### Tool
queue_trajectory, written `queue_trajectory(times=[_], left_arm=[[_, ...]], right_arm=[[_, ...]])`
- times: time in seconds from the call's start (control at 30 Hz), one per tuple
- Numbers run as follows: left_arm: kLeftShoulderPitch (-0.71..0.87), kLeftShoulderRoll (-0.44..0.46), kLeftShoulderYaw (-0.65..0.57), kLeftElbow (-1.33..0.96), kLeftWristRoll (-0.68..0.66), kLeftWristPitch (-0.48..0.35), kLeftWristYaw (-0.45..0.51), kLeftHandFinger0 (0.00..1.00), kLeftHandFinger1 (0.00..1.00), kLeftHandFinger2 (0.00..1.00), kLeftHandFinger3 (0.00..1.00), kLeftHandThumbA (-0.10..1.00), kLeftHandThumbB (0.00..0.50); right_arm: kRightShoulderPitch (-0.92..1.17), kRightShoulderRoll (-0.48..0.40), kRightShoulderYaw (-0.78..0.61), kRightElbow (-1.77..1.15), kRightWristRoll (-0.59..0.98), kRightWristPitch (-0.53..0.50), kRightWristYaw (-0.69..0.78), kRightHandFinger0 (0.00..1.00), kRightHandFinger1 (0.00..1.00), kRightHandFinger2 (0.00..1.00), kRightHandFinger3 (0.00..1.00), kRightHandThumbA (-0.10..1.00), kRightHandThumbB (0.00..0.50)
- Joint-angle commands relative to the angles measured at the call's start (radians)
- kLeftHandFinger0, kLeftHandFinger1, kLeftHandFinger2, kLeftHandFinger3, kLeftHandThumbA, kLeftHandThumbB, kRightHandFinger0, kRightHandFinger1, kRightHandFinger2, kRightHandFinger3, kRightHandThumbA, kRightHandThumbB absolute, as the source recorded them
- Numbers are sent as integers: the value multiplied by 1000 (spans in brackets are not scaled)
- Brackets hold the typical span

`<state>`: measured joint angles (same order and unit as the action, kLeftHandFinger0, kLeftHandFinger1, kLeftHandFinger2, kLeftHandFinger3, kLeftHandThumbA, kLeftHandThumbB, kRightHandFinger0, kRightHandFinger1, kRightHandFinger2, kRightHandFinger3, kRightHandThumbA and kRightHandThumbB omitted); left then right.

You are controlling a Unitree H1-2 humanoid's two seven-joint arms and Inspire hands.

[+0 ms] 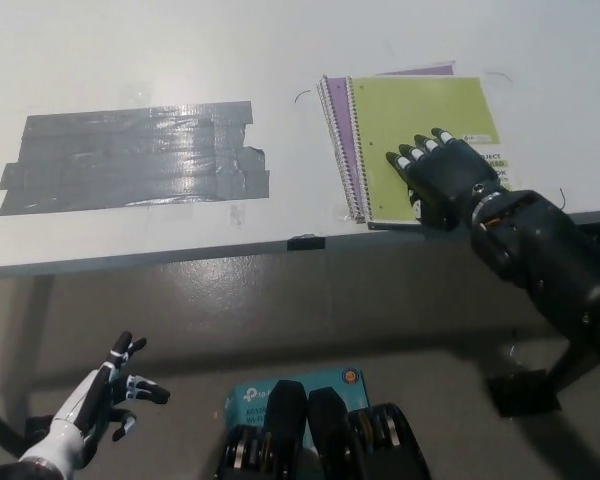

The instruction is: The robot uses its right hand to align two notebooks stacked together until they are fully overlapped

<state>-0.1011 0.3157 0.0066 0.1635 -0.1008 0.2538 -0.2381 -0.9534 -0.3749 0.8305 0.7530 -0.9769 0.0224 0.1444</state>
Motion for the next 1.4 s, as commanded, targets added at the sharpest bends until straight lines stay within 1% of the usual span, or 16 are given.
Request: queue_trajectory(times=[0.0, 0.17, 0.23, 0.27, 0.3, 0.37, 0.47, 0.5, 0.53, 0.77, 0.97, 1.03, 1.1, 1.17, 1.3, 1.37], left_arm=[[-19, 5, -3, -23, -5, -3, -19, 513, 571, 449, 1000, 1000, 500], [-18, 6, -5, -24, -2, -8, -18, 487, 558, 442, 1000, 1000, 500], [-13, 11, -4, -24, 0, -14, -19, 482, 560, 439, 1000, 1000, 500], [-14, 12, -11, -20, 13, -20, -15, 512, 572, 453, 1000, 1000, 500], [-14, 10, -9, -17, 8, -20, -17, 510, 568, 462, 1000, 1000, 500], [-12, 11, -9, -19, 7, -18, -16, 465, 548, 456, 1000, 1000, 500], [-9, 9, -7, -22, 5, -12, -14, 469, 554, 455, 1000, 1000, 500], [-8, 12, -10, -23, 9, -15, -15, 477, 565, 472, 1000, 1000, 500], [-1, 13, -13, -21, 15, -18, -13, 443, 548, 482, 1000, 1000, 500], [1, 6, -3, -4, -2, -30, -16, 474, 544, 443, 1000, 1000, 500], [7, 12, -8, -13, 5, -18, -17, 476, 536, 455, 1000, 1000, 500], [5, 14, -7, -14, 5, -15, -17, 469, 534, 454, 1000, 1000, 500], [5, 11, 1, -11, -9, -10, -21, 462, 535, 428, 1000, 1000, 500], [6, 13, 2, -11, -12, -9, -23, 472, 534, 427, 1000, 1000, 500], [17, 16, -2, -18, -1, -16, -18, 504, 559, 443, 1000, 1000, 500], [26, 17, -1, -25, 1, -18, -16, 455, 540, 449, 1000, 1000, 500]], right_arm=[[11, -37, 50, 20, -53, -119, -17, 1000, 1000, 1000, 1000, 1000, 493], [3, -48, 80, 40, -84, -161, -79, 1000, 1000, 1000, 1000, 1000, 496], [8, -36, 60, 43, -65, -151, -82, 1000, 1000, 1000, 1000, 1000, 474], [22, -26, 8, 33, -14, -119, -70, 1000, 1000, 1000, 1000, 1000, 431], [27, -22, -6, 28, -12, -104, -76, 1000, 1000, 1000, 1000, 1000, 410], [38, -6, -59, 26, 19, -81, -86, 1000, 1000, 1000, 1000, 1000, 396], [39, 1, -90, 17, 18, -80, -73, 1000, 1000, 1000, 1000, 1000, 377], [30, 5, -92, 19, 11, -78, -61, 1000, 1000, 1000, 1000, 1000, 380], [35, 7, -95, 9, 6, -74, -55, 1000, 1000, 1000, 1000, 1000, 373], [27, 22, -109, 14, -8, -49, -54, 1000, 1000, 1000, 1000, 1000, 397], [17, 2, -131, -13, -5, -40, -47, 1000, 1000, 1000, 1000, 1000, 345], [14, 2, -134, -11, -6, -42, -50, 1000, 1000, 1000, 1000, 1000, 343], [-10, -26, -146, -27, -16, -49, -61, 1000, 1000, 1000, 1000, 1000, 254], [-16, -29, -145, -26, -24, -54, -68, 1000, 1000, 1000, 1000, 1000, 246], [-55, -65, -156, -53, -56, -59, -136, 1000, 1000, 1000, 1000, 1000, 190], [-77, -67, -168, -50, -44, -73, -146, 1000, 1000, 1000, 1000, 1000, 176]])
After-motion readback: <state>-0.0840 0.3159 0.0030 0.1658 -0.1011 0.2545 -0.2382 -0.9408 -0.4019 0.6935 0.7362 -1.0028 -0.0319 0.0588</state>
